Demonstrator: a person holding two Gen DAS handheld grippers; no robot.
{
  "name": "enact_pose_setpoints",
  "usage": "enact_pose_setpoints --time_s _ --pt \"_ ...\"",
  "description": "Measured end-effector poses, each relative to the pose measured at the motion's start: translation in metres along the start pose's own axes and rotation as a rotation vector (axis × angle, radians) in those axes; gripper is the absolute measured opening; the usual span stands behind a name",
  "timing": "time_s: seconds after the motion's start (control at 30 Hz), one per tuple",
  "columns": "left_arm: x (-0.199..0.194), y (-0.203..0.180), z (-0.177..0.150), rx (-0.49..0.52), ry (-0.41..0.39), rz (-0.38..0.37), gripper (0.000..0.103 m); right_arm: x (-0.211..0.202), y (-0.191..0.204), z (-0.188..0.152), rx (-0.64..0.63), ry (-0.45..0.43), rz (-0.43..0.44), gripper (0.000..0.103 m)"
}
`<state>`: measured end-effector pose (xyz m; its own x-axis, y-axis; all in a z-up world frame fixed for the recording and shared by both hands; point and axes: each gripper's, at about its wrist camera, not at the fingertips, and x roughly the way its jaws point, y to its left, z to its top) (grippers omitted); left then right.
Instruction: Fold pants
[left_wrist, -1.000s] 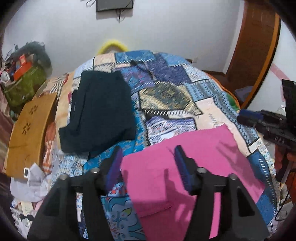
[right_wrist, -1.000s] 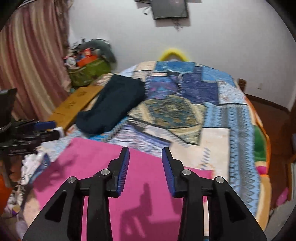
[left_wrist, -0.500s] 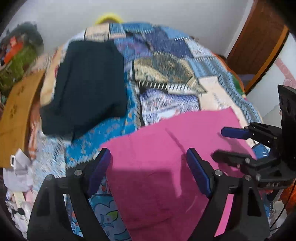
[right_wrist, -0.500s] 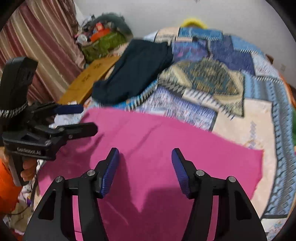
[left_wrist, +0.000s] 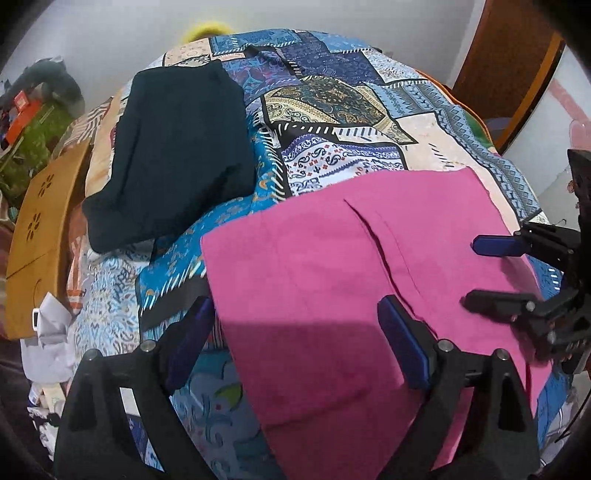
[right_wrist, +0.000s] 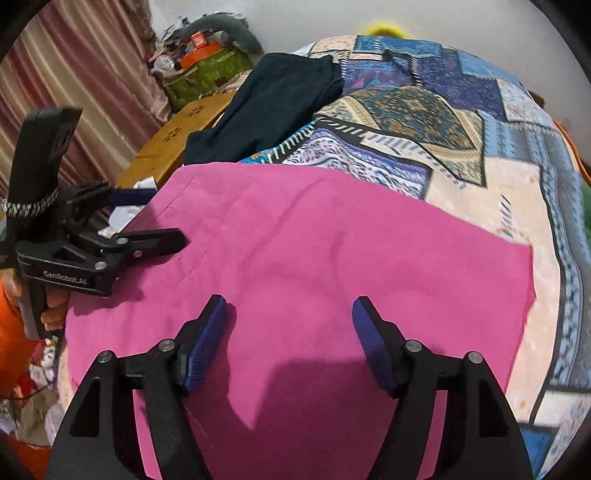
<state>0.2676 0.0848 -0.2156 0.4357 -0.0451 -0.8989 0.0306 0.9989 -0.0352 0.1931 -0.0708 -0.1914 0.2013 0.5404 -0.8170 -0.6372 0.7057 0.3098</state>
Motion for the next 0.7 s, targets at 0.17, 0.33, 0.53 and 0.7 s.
enact_pose_setpoints --time_s 0.17,0.33,0.53,0.7 --pt "-0.014 -0.003 -0.013 0.002 -0.028 0.016 0.091 -0.016 -0.006 -0.016 0.039 -0.021 -0.013 0.069" --pt "-0.024 -0.003 -0.025 -0.018 -0.063 0.045 0.091 -0.03 -0.016 -0.039 0.098 -0.046 -0.022 0.076" --pt "-0.034 0.002 -0.039 -0.054 -0.073 0.046 0.091 -0.046 -0.024 -0.067 0.144 -0.066 -0.07 0.076" --pt "-0.044 0.005 -0.051 -0.082 -0.081 0.041 0.091 -0.055 -0.031 -0.087 0.173 -0.058 -0.101 0.076"
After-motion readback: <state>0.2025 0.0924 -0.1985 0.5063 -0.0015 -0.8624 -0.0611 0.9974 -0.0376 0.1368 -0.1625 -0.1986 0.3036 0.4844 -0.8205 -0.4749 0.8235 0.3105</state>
